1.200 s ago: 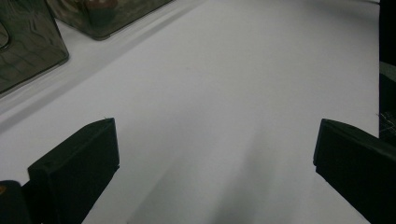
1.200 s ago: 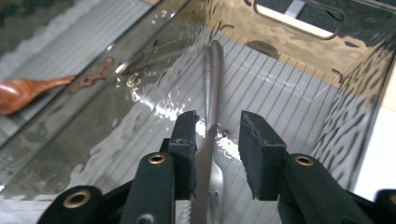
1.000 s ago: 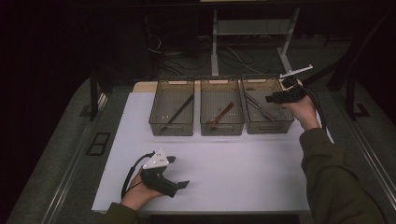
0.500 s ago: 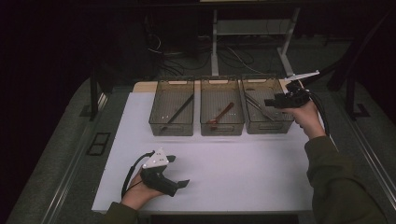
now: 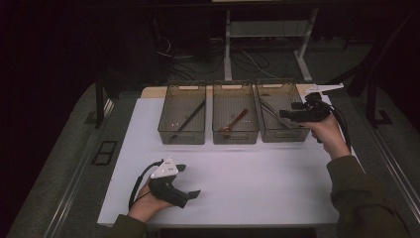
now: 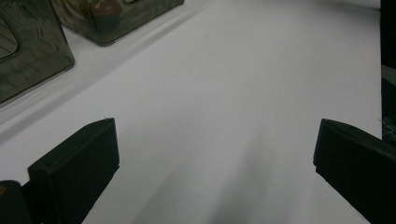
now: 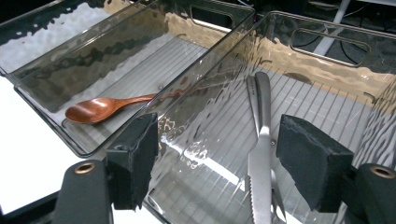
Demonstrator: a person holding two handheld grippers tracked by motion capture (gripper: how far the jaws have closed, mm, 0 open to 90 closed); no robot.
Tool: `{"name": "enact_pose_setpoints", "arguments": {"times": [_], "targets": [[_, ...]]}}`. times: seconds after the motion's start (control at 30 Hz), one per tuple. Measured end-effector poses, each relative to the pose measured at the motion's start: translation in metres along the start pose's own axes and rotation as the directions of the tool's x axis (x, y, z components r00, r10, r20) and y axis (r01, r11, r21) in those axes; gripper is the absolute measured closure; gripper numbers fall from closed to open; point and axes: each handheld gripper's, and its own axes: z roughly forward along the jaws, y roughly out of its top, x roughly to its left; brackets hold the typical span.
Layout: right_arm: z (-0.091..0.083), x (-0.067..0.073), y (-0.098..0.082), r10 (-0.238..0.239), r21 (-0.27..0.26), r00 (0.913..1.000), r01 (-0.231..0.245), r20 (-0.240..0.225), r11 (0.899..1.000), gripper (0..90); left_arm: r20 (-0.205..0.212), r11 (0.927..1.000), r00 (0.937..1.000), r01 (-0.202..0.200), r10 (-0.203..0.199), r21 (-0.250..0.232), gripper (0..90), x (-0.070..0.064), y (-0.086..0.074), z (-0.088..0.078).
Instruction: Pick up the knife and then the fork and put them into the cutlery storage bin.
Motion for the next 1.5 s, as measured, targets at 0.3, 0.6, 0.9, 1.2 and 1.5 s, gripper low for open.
{"name": "enact_pose_setpoints", "arguments": {"times": [0.3,0.6,0.9,1.2,1.5], "targets": [[-0.010,0.009,-0.016,0.004,-0.043,1.0000,-0.004,0.002,0.999,27.3,-0.009,1.0000,1.0000,-0.003,0.003,-0.004,0.0,0.002,0.000,-0.003],[-0.024,0.022,-0.033,-0.013,-0.055,0.9999,0.013,-0.009,0.998,23.6,-0.019,0.9999,0.9998,0.003,-0.004,-0.017,0.0,0.006,-0.002,-0.005],[-0.036,0.043,-0.046,-0.059,-0.075,0.9978,0.056,-0.029,0.996,18.8,-0.016,0.9992,0.9997,0.019,-0.019,-0.036,0.0,0.008,-0.003,-0.006],[-0.038,0.058,-0.063,-0.066,-0.082,0.9968,0.062,-0.044,0.995,17.7,-0.016,0.9992,0.9997,0.017,-0.018,-0.037,0.0,0.006,-0.002,-0.003],[-0.037,0.069,-0.079,-0.076,-0.074,0.9954,0.071,-0.059,0.995,16.7,-0.013,0.9993,0.9998,0.014,-0.014,-0.034,0.0,0.005,-0.002,-0.004]]}}
